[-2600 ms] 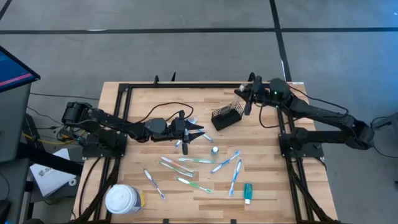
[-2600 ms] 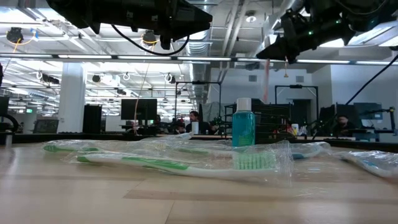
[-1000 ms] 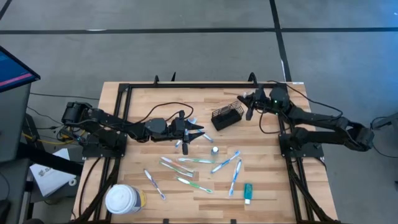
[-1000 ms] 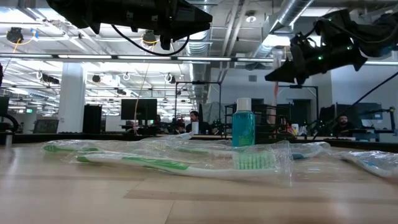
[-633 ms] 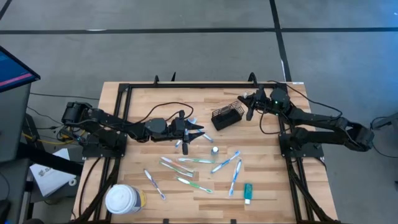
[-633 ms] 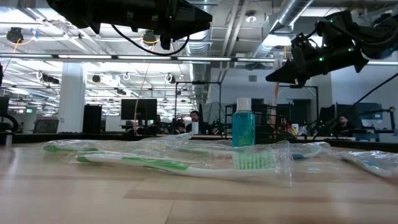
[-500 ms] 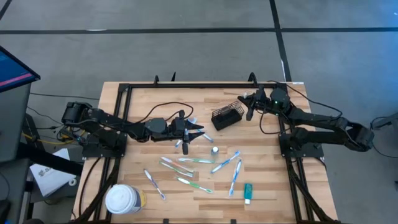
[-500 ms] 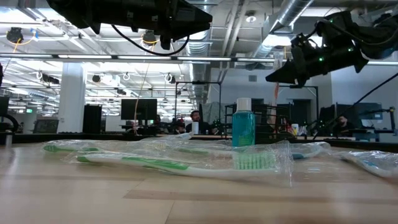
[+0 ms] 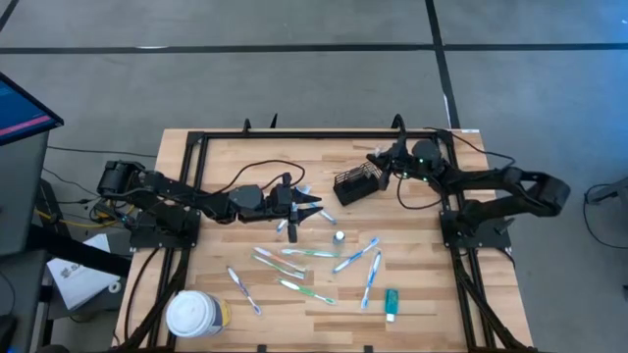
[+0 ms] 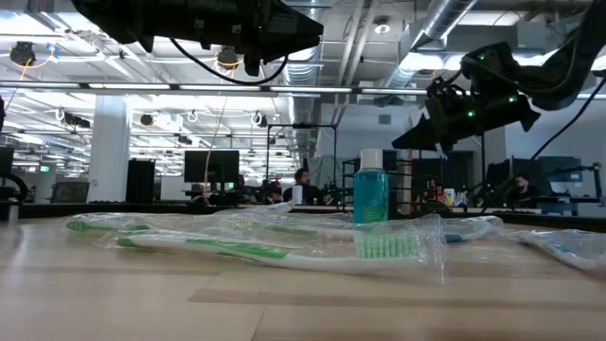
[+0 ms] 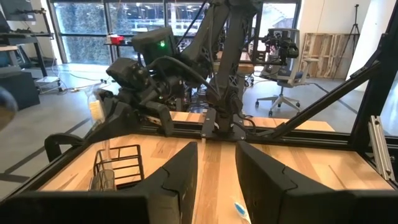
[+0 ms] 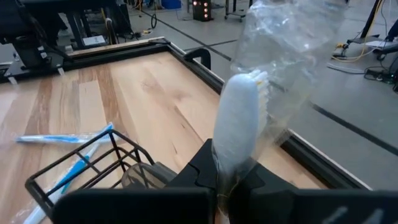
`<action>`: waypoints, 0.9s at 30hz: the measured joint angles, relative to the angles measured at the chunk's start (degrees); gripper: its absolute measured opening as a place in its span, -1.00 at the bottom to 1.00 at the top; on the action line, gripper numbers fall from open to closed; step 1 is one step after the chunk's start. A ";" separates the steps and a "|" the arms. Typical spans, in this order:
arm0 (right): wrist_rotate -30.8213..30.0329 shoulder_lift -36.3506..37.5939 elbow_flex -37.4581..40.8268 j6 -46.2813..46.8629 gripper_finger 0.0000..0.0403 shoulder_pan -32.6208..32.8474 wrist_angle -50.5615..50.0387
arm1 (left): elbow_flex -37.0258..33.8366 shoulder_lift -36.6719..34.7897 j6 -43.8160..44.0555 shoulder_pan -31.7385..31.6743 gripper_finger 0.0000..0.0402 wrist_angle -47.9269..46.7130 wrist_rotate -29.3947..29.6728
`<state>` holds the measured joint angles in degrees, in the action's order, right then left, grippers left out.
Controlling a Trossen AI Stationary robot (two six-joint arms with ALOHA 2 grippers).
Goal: Pick & Place toothbrushing station
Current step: Put the orange toothbrush into the mesh organizer
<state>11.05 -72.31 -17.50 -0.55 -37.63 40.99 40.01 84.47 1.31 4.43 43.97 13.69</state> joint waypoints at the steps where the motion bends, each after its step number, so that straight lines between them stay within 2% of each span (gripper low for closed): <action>1: 0.00 -0.18 -0.02 0.03 -0.98 0.00 0.10 | 0.00 0.00 -0.01 0.00 -0.48 0.00 0.00; 17: -0.46 -0.02 -0.02 0.13 -0.76 -0.17 -0.70 | 0.00 0.00 0.01 0.00 -0.48 0.02 0.00; 27: -0.57 -0.02 -0.07 -0.03 -0.36 -0.17 0.40 | 0.00 0.00 0.00 0.00 -0.48 0.01 -0.01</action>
<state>10.48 -72.34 -17.57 -0.58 -37.79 41.39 40.01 84.47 1.31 4.43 43.97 13.68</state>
